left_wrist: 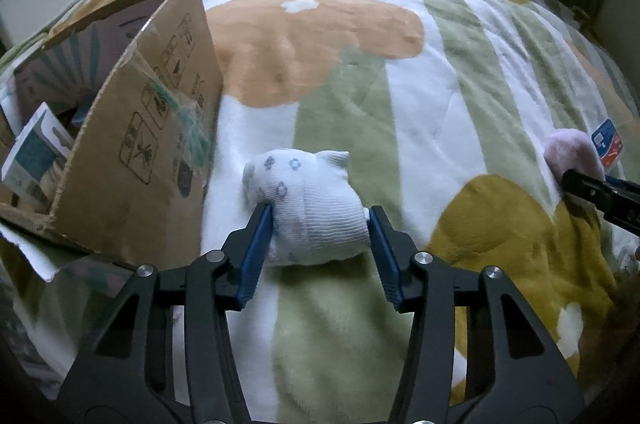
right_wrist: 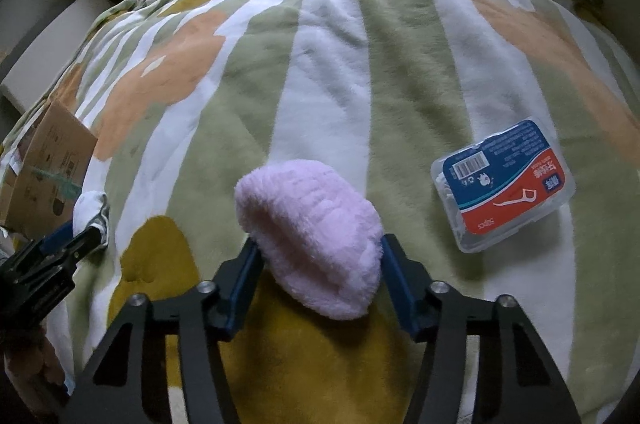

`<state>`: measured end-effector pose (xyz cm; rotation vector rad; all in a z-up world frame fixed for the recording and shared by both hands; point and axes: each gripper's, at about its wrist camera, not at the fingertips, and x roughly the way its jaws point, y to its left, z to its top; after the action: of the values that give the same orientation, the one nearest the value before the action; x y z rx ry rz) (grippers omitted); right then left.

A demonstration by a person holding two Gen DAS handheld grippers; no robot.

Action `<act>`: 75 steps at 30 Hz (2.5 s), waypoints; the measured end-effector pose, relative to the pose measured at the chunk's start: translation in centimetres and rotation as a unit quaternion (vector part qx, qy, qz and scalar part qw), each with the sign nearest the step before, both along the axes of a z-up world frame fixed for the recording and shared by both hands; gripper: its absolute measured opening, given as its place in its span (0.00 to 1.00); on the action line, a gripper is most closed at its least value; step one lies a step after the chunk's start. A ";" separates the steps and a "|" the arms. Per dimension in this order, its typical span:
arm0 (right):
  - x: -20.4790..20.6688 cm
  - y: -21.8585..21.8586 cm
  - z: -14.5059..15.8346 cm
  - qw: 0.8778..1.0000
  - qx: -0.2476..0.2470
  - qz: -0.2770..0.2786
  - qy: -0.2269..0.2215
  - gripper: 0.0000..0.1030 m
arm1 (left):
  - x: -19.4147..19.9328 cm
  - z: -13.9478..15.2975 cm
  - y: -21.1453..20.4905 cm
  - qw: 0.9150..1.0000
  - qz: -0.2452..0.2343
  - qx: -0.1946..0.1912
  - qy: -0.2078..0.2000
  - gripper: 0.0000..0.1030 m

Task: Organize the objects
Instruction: 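Grasp the white sock with the left tool while the right tool grasps the pink towel, then carry the white sock and pink towel over the cardboard box with both tools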

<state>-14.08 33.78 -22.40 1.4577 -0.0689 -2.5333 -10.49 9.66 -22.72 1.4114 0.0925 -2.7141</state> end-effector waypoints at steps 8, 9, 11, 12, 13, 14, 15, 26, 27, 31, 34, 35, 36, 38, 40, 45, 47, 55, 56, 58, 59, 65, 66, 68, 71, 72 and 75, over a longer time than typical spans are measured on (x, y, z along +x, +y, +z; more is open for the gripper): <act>0.0 -0.1 0.6 1.000 0.006 -0.003 0.002 0.36 | 0.3 0.5 -0.2 1.000 0.002 0.012 -0.003 0.41; 0.0 -0.1 0.6 1.000 0.006 -0.003 0.002 0.35 | 0.4 0.6 -0.3 1.000 0.002 0.014 -0.003 0.41; 0.0 -0.1 0.7 1.000 0.006 -0.002 0.003 0.34 | 0.6 0.9 -0.3 1.000 0.000 0.020 -0.001 0.41; 0.1 -0.1 0.9 1.000 0.007 -0.002 0.004 0.33 | 0.7 1.0 -0.3 1.000 -0.002 0.023 -0.001 0.40; 0.2 -0.1 1.1 1.000 0.008 -0.003 0.005 0.32 | 0.8 1.1 -0.3 1.000 -0.003 0.025 -0.001 0.40; 0.3 -0.2 1.3 1.000 0.008 -0.003 0.006 0.32 | 1.0 1.3 -0.2 1.000 -0.005 0.026 0.000 0.40; 0.5 -0.1 1.5 1.000 0.007 -0.004 0.008 0.32 | 1.1 1.5 -0.1 1.000 -0.008 0.028 0.002 0.40; 2.9 -0.7 4.6 0.999 0.020 -0.008 0.031 0.32 | 3.1 4.9 1.5 0.998 -0.043 0.039 0.033 0.40; 3.1 -0.8 4.9 0.999 0.021 -0.008 0.034 0.32 | 3.3 5.3 1.5 0.997 -0.046 0.041 0.037 0.40; 4.2 -1.4 6.6 0.999 0.024 -0.006 0.045 0.32 | 4.0 7.2 1.2 0.996 -0.054 0.053 0.052 0.40; 4.8 -2.3 8.0 0.998 0.027 -0.001 0.055 0.32 | 4.5 8.7 0.5 0.994 -0.059 0.058 0.067 0.40; 5.1 -2.8 8.6 0.998 0.029 0.001 0.060 0.32 | 4.6 9.3 0.3 0.994 -0.061 0.058 0.073 0.40; 5.3 -3.2 9.1 0.997 0.030 0.004 0.064 0.32 | 4.8 9.9 0.1 0.993 -0.062 0.058 0.078 0.40; 5.6 -4.2 10.1 0.997 0.032 0.011 0.073 0.32 | 4.9 11.0 -0.5 0.992 -0.067 0.059 0.085 0.40; 5.7 -5.0 11.0 0.996 0.030 0.016 0.080 0.32 | 5.0 12.0 -1.3 0.992 -0.067 0.059 0.093 0.40; 5.6 -7.7 12.4 0.995 0.023 0.030 0.088 0.32 | 4.8 14.5 -4.2 0.990 -0.064 0.064 0.111 0.40; 5.5 -9.1 13.0 0.995 0.023 0.038 0.092 0.32 | 4.5 15.4 -5.5 0.990 -0.061 0.062 0.115 0.40; 4.7 -14.9 15.1 0.993 0.007 0.066 0.097 0.32 | 4.0 17.4 -11.5 0.990 -0.044 0.053 0.124 0.40; 4.6 -15.6 15.3 0.993 0.006 0.070 0.097 0.32 | 4.1 17.6 -12.5 0.990 -0.040 0.054 0.125 0.40; 4.4 -17.3 15.8 0.992 0.003 0.079 0.096 0.32 | 4.1 17.9 -14.0 0.990 -0.033 0.055 0.128 0.40; 4.4 -18.0 16.0 0.992 0.003 0.084 0.097 0.32 | 4.0 18.0 -14.9 0.990 -0.029 0.055 0.129 0.40; 4.1 -22.7 17.3 0.989 0.001 0.112 0.100 0.32 | 4.0 18.1 -19.8 0.990 -0.005 0.061 0.128 0.40; 4.0 -23.5 17.4 0.988 0.000 0.116 0.101 0.32 | 3.9 18.0 -20.6 0.990 -0.001 0.062 0.127 0.40; 3.8 -25.1 17.6 0.987 -0.001 0.126 0.101 0.32 | 3.9 17.8 -22.2 0.990 0.007 0.062 0.125 0.40; 3.5 -27.5 17.6 0.985 0.000 0.142 0.099 0.32 | 3.9 17.5 -24.5 0.990 0.019 0.064 0.121 0.40; 3.5 -28.3 17.5 0.984 0.000 0.147 0.098 0.32 | 3.8 17.3 -25.3 0.990 0.023 0.065 0.119 0.40; 3.1 -30.8 17.0 0.982 0.002 0.165 0.093 0.32 | 3.7 16.8 -27.3 0.990 0.033 0.068 0.115 0.40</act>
<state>-10.94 2.95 -5.39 1.1194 0.1931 -2.3790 -6.76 -17.64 -5.92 1.0952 0.3377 -2.8511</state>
